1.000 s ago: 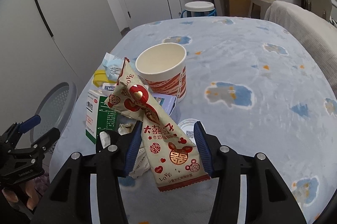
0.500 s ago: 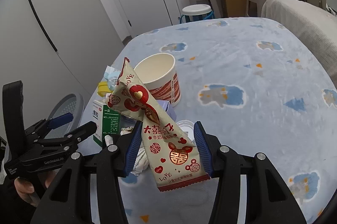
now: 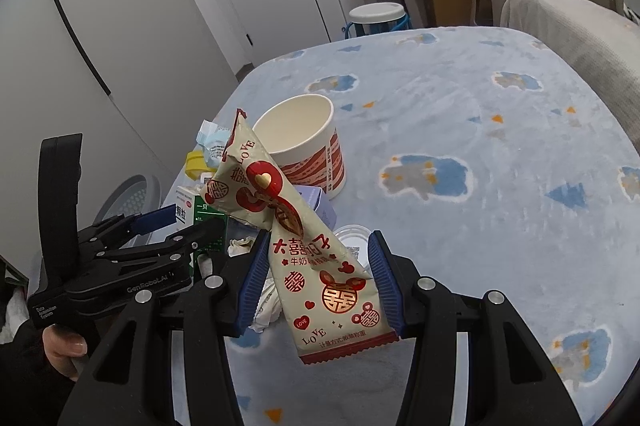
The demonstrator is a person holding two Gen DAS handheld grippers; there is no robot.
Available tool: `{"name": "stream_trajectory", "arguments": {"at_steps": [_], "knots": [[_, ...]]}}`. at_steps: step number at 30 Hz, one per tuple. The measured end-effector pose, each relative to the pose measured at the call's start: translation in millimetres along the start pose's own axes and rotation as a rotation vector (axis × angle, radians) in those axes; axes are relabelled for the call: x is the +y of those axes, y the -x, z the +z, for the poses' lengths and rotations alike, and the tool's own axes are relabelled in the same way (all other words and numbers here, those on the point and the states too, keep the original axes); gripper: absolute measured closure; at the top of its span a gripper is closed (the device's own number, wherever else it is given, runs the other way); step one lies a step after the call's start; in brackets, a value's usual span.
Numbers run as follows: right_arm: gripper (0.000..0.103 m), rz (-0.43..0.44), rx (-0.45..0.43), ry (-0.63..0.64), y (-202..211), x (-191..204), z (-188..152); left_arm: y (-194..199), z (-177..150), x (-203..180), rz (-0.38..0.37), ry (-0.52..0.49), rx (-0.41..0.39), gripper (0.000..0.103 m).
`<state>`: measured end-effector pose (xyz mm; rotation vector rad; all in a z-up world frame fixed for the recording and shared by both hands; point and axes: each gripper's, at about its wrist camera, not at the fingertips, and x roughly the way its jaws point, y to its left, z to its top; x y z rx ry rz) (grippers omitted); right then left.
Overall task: Collect trash
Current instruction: 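Grasp the white-green medicine box with the left gripper while the right holds the wrapper, then carry the medicine box and wrapper over the grey wastebasket with both grippers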
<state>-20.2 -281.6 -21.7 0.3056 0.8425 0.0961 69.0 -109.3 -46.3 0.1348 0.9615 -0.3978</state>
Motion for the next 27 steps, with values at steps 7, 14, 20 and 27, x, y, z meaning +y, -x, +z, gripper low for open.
{"name": "stream_trajectory", "arguments": {"at_steps": [7, 14, 20, 27], "knots": [[0.054, -0.003, 0.000, 0.001, 0, 1, 0, 8, -4, 4, -0.025, 0.003, -0.016, 0.065], [0.054, -0.011, -0.005, 0.012, 0, 3, -2, 31, -7, 11, -0.019, 0.008, -0.079, 0.066], [0.054, -0.011, -0.027, 0.034, 7, 14, -1, 65, -11, 26, 0.032, 0.013, -0.175, 0.066], [0.054, 0.008, -0.030, 0.058, 5, 40, 0, 93, -28, 61, 0.099, 0.052, -0.223, 0.066]]}}
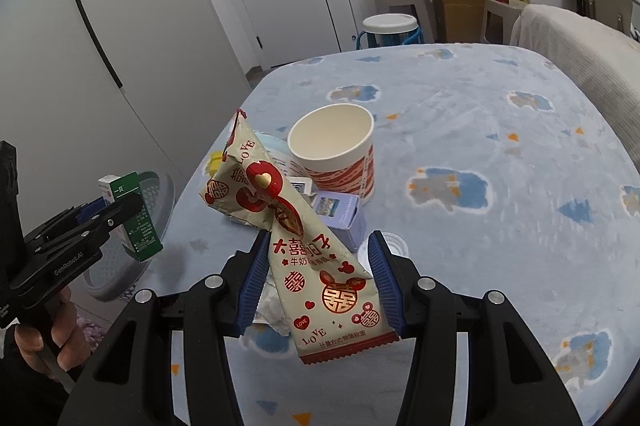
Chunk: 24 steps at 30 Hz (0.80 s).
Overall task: Collect trash
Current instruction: 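Carry the medicine box and wrapper over the grey wastebasket with both grippers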
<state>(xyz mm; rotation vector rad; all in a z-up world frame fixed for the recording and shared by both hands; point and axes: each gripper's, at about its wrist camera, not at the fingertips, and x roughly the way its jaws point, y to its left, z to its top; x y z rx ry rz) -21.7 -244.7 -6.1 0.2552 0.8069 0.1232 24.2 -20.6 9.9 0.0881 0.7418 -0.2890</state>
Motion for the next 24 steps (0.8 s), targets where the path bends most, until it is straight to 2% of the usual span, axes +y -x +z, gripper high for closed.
{"name": "stream_trajectory", "arguments": {"at_steps": [12, 19, 24], "knots": [[0.054, 0.129, 0.000, 0.125, -16, 101, 18, 36, -18, 89, 0.137, 0.117, -0.052, 0.066], [0.054, 0.228, 0.028, 0.185, -47, 167, 25, 49, -25, 148, 0.231, 0.213, -0.054, 0.066], [0.054, 0.278, 0.066, 0.211, -70, 199, 27, 51, -28, 169, 0.266, 0.242, -0.048, 0.066]]}}
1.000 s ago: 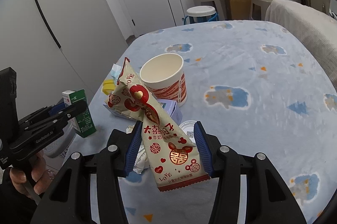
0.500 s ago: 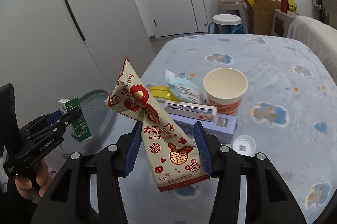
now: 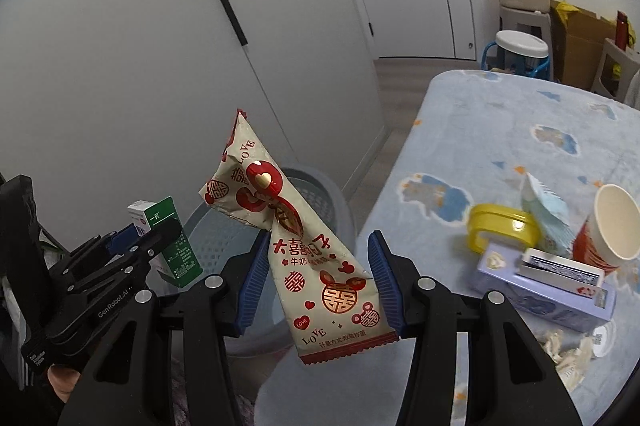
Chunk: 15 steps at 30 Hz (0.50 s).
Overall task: Collect trash
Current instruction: 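Carry the medicine box and wrapper over the grey wastebasket with both grippers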
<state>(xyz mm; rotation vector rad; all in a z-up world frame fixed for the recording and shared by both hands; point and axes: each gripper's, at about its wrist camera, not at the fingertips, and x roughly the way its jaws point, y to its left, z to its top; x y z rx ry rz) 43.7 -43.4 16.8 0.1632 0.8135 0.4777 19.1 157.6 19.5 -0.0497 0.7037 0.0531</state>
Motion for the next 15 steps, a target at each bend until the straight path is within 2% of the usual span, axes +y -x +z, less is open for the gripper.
{"name": "stream_trajectory", "arguments": {"at_steps": [5, 15], "knots": [[0.054, 0.040, 0.027, 0.021, -21, 14, 2, -12, -1, 15, 0.034, 0.014, 0.033, 0.066], [0.054, 0.074, 0.094, 0.018, -64, 15, 3, -27, -8, 28, 0.068, 0.016, 0.079, 0.066]]}}
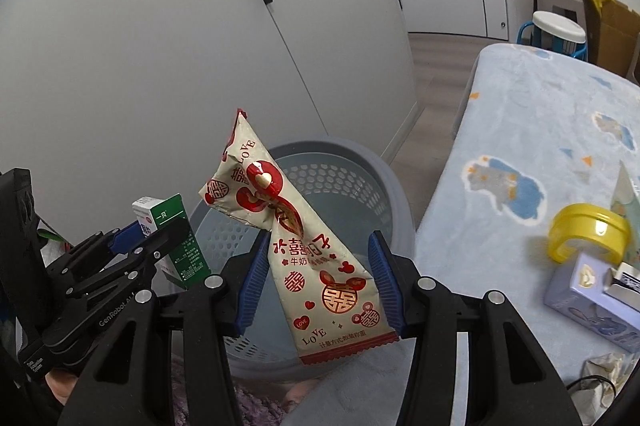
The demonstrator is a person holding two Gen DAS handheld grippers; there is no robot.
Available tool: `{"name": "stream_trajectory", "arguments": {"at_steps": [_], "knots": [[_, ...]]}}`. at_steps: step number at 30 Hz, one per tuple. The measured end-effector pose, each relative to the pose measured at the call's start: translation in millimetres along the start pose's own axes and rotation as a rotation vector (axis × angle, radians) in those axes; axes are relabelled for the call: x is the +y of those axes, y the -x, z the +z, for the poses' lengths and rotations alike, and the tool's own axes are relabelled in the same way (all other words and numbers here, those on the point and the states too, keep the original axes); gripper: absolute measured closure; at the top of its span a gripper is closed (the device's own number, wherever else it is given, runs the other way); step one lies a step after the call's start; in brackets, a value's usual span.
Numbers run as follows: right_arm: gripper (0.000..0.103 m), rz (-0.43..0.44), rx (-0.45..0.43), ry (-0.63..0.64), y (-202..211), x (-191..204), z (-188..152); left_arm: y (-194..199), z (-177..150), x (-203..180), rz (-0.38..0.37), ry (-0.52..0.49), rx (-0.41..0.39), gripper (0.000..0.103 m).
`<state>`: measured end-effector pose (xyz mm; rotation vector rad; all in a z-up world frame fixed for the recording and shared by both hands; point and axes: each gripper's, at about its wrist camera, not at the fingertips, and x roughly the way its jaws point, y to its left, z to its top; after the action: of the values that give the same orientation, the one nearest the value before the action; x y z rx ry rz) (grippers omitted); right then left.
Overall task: Collect trash
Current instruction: 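Carry the medicine box and wrapper over the grey wastebasket with both grippers, then open both grippers to drop the box and wrapper into the wastebasket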
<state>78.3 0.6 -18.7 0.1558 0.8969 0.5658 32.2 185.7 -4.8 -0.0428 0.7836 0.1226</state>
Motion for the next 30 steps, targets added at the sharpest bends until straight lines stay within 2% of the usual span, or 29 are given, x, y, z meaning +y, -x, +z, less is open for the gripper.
{"name": "stream_trajectory", "arguments": {"at_steps": [10, 12, 13, 16, 17, 20, 30], "knots": [[0.052, 0.002, 0.003, 0.023, -18, 4, 9, -15, 8, -4, 0.023, 0.010, 0.015, 0.066], [0.051, 0.007, -0.002, 0.025, -19, 4, 10, -15, 8, -2, 0.030, 0.012, 0.011, 0.062], [0.050, 0.013, -0.003, 0.025, -19, 4, 10, -15, 8, -1, 0.034, 0.012, 0.010, 0.061], [0.034, -0.001, -0.026, 0.026, -16, 3, 10, -14, 7, 0, 0.044, 0.011, 0.004, 0.052], [0.032, -0.004, -0.030, 0.027, -16, 3, 10, -13, 7, 1, 0.050, 0.011, -0.001, 0.050], [0.032, -0.009, -0.034, 0.026, -15, 2, 10, -13, 7, 2, 0.055, 0.016, -0.006, 0.045], [0.032, -0.014, -0.029, 0.027, -14, 2, 9, -14, 7, 6, 0.063, 0.029, -0.011, 0.038]]}}
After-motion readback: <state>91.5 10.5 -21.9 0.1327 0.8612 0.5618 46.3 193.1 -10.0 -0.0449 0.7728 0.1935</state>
